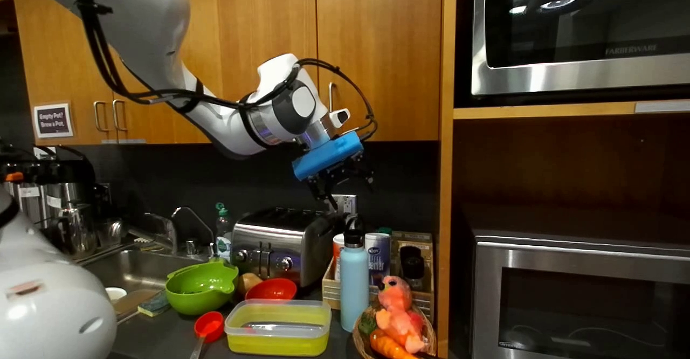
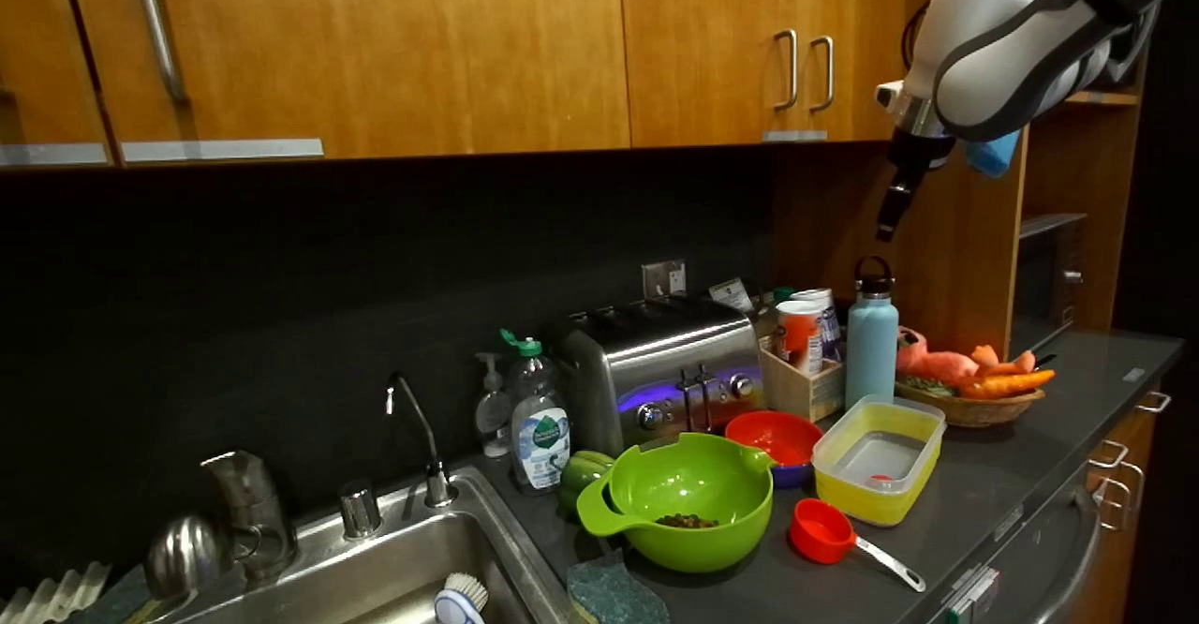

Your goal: Move the blue bottle to the right

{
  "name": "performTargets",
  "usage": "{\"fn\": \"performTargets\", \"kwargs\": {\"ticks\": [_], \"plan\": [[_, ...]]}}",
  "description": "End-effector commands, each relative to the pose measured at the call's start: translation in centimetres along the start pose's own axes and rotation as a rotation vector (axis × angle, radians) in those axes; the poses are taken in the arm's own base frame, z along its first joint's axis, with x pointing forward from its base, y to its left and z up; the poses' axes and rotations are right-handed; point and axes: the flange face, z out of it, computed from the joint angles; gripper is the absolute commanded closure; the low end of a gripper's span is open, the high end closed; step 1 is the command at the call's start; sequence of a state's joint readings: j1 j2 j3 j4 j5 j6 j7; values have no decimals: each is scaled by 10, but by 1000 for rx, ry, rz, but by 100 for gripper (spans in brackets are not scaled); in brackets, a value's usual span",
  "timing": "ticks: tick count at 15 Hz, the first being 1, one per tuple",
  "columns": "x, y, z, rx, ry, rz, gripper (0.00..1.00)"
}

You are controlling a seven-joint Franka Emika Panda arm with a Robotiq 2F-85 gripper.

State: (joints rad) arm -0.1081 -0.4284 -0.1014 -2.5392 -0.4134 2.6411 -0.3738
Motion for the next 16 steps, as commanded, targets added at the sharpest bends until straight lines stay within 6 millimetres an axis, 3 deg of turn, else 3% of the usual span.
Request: {"fn": "performTargets", "kwargs": {"ticks": [1, 8, 16], "plan": [[-15, -3, 0, 2, -16, -13, 0], [-27, -11, 25, 56, -49, -52, 0], [-24, -3, 41, 23, -43, -139, 0]]}}
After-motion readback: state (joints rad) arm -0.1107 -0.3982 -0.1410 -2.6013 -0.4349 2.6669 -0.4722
